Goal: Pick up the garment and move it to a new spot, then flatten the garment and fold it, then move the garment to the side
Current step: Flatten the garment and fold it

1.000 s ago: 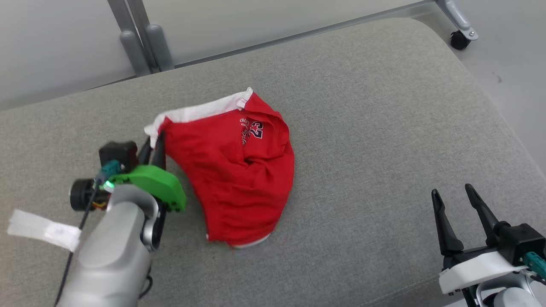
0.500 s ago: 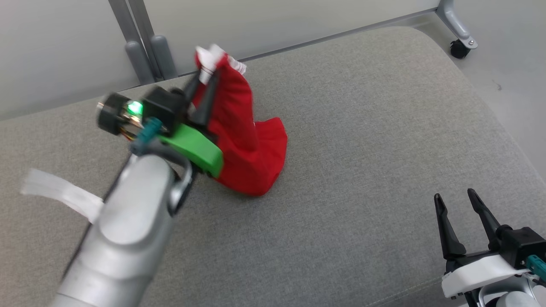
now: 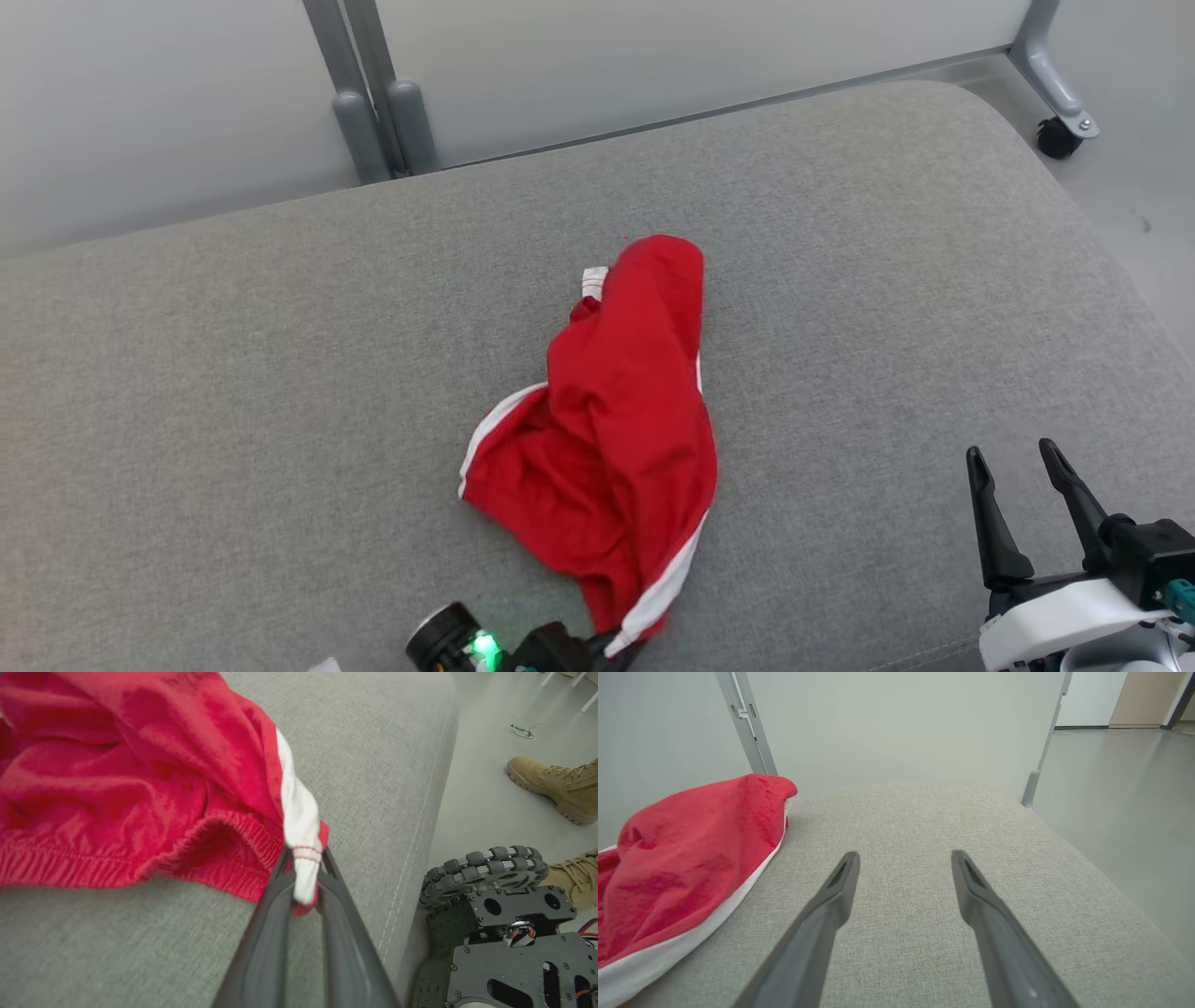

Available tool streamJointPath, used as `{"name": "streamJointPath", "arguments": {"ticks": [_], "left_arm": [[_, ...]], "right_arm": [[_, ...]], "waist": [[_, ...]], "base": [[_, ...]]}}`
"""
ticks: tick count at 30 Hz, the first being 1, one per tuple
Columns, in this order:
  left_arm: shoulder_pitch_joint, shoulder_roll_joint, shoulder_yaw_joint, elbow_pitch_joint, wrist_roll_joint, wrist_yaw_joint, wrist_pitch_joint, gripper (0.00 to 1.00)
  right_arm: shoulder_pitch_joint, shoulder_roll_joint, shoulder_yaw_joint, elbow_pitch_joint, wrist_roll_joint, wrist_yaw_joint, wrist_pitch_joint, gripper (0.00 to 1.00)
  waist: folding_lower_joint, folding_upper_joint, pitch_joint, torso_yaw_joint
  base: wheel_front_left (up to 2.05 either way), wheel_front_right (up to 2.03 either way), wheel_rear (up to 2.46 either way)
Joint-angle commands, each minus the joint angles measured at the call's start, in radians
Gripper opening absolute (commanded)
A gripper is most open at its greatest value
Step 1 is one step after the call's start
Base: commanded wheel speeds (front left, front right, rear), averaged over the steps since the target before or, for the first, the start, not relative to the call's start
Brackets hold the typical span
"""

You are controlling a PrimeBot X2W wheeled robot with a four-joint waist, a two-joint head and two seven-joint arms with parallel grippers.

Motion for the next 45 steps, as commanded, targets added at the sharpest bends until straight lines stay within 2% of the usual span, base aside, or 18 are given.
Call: {"name": "streamJointPath", "arguments": {"ticks": [1,6,10,13,14,15,16,18,19,22,24,26,29,31,34,40,42,45], "left_arm": [[0.02,0.018,0.018,0.013,-0.006,0.012,-0.009,0.0],[0.059,0.097,0.123,-0.007,-0.028,0.075,-0.016,0.0],[0.091,0.191,0.228,-0.063,-0.016,0.126,-0.016,0.0],[0.121,0.231,0.285,-0.086,-0.02,0.157,-0.016,0.0],[0.136,0.24,0.298,-0.086,-0.031,0.164,-0.016,0.07],[0.153,0.242,0.306,-0.082,-0.049,0.163,-0.016,0.64],[0.168,0.236,0.319,-0.085,-0.074,0.158,-0.011,1.0],[0.182,0.226,0.342,-0.106,-0.117,0.16,0.012,1.0],[0.188,0.223,0.358,-0.116,-0.136,0.183,0.025,1.0],[0.205,0.219,0.421,-0.149,-0.159,0.319,0.083,1.0],[0.189,0.203,0.446,-0.209,-0.16,0.374,0.081,1.0],[0.161,0.192,0.442,-0.266,-0.148,0.395,0.104,1.0],[0.133,0.191,0.429,-0.329,-0.142,0.433,0.199,1.0],[0.131,0.206,0.428,-0.375,-0.137,0.472,0.272,1.0],[0.168,0.265,0.454,-0.458,-0.129,0.543,0.355,1.0],[0.258,0.371,0.539,-0.668,-0.131,0.665,0.415,1.0],[0.271,0.388,0.542,-0.745,-0.116,0.679,0.421,1.0],[0.246,0.371,0.501,-0.815,-0.113,0.651,0.437,1.0]], "right_arm": [[0.003,-0.001,0.0,0.001,0.002,0.0,-0.003,1.0],[0.02,-0.006,-0.007,0.003,0.003,0.0,-0.003,1.0],[0.026,-0.006,-0.012,0.008,-0.001,0.0,-0.003,1.0],[0.027,-0.004,-0.01,0.012,-0.004,0.0,-0.003,1.0],[0.025,-0.003,-0.007,0.013,-0.004,0.0,-0.003,1.0],[0.021,-0.003,-0.004,0.014,-0.005,0.0,-0.003,1.0],[0.016,-0.003,-0.001,0.012,-0.005,0.0,-0.003,1.0],[0.009,-0.004,0.001,0.007,-0.005,0.0,-0.003,1.0],[0.008,-0.005,0.002,0.005,-0.005,0.0,-0.003,1.0],[0.006,-0.008,0.004,-0.001,-0.007,0.0,-0.003,1.0],[0.0,-0.009,0.006,-0.005,-0.007,0.0,-0.003,1.0],[-0.003,-0.01,0.006,-0.01,-0.005,0.0,-0.003,1.0],[-0.018,-0.008,0.021,-0.009,-0.008,0.0,-0.003,1.0],[-0.028,-0.006,0.022,-0.011,-0.005,0.0,-0.003,1.0],[-0.038,0.001,0.024,-0.014,-0.003,0.0,-0.003,1.0],[-0.023,0.005,0.006,-0.011,-0.001,0.0,-0.003,1.0],[-0.022,0.008,0.003,-0.01,-0.002,0.0,-0.003,1.0],[-0.03,0.013,0.006,-0.008,-0.003,0.0,-0.003,1.0]], "waist": [[0.0,0.0,-0.002,0.014],[0.0,0.0,-0.01,0.036],[0.0,0.0,-0.018,0.048],[0.0,0.0,-0.024,0.049],[0.0,0.0,-0.026,0.047],[0.0,0.0,-0.027,0.045],[0.0,0.0,-0.027,0.041],[0.0,0.0,-0.026,0.035],[0.0,0.0,-0.025,0.032],[0.0,0.0,-0.022,0.026],[0.0,0.0,-0.014,0.021],[0.0,0.0,-0.003,0.017],[0.0,0.0,0.012,0.0],[0.0,0.0,0.018,-0.017],[0.0,0.0,0.031,-0.042],[0.0,0.0,0.045,-0.054],[0.0,0.0,0.048,-0.053],[0.0,0.0,0.057,-0.051]], "base": [[0.0,0.0,0.0],[0.0,0.0,0.0],[0.0,0.0,0.0],[0.0,0.0,0.0],[0.0,0.0,0.0],[0.0,0.0,0.0],[0.0,0.0,0.0],[0.0,0.0,0.0],[0.0,0.0,0.0],[0.0,0.0,0.0],[0.0,0.0,0.0],[0.0,0.0,0.0],[0.0,0.0,0.0],[0.0,0.0,0.0],[0.0,0.0,0.0],[0.0,0.0,0.0],[0.0,0.0,0.0],[0.0,0.0,0.0]]}}
